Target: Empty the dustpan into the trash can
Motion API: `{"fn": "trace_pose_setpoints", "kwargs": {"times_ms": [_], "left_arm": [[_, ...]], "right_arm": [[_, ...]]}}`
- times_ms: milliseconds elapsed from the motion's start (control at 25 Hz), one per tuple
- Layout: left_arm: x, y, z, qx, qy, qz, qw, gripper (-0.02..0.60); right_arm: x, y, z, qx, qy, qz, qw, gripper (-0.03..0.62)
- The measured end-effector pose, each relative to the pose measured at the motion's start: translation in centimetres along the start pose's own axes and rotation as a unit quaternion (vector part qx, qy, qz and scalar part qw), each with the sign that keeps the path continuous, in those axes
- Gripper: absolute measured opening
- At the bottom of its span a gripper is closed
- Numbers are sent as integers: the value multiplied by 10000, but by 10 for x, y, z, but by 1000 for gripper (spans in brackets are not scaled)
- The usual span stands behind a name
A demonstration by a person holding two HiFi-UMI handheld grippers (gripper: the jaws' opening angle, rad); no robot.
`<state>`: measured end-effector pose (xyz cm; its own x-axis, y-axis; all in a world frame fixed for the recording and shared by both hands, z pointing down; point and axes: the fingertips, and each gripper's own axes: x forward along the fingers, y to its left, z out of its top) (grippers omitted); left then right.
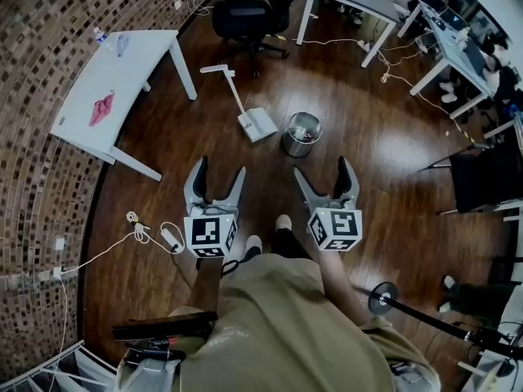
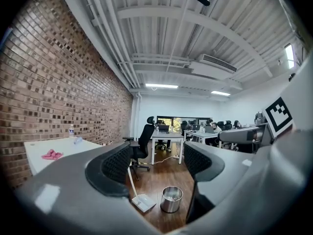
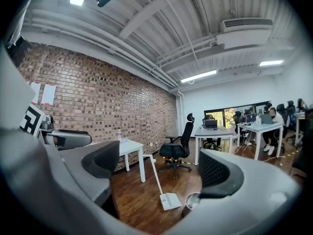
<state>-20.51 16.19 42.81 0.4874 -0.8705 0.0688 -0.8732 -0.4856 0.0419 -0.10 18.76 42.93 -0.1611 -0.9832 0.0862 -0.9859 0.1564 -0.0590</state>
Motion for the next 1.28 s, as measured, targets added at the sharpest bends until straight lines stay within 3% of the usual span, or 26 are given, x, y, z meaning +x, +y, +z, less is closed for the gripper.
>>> {"fn": "trace_pose_setpoints", "kwargs": {"times_ms": [360,560,760,1080,1280], "left_arm": [[62,12,-3,-38,127,36,9999,320],[127,2,2,17,74,36,10000,318],[189,-10,6,17,98,-34,9999,318],[244,-17,5,174,248,48,9995,318],[267,-4,-1,172,421,132,9989,318]], "right_arm": [[63,-20,-2,15,124,241,9996,488],[107,-68,5,-21,105,269,9996,488],[152,-102,21,-283,-42,552,9981,488],[199,-151,18,-17,-55,632,9980,488],[228,-155,8,130,118,755,9970,488]]}}
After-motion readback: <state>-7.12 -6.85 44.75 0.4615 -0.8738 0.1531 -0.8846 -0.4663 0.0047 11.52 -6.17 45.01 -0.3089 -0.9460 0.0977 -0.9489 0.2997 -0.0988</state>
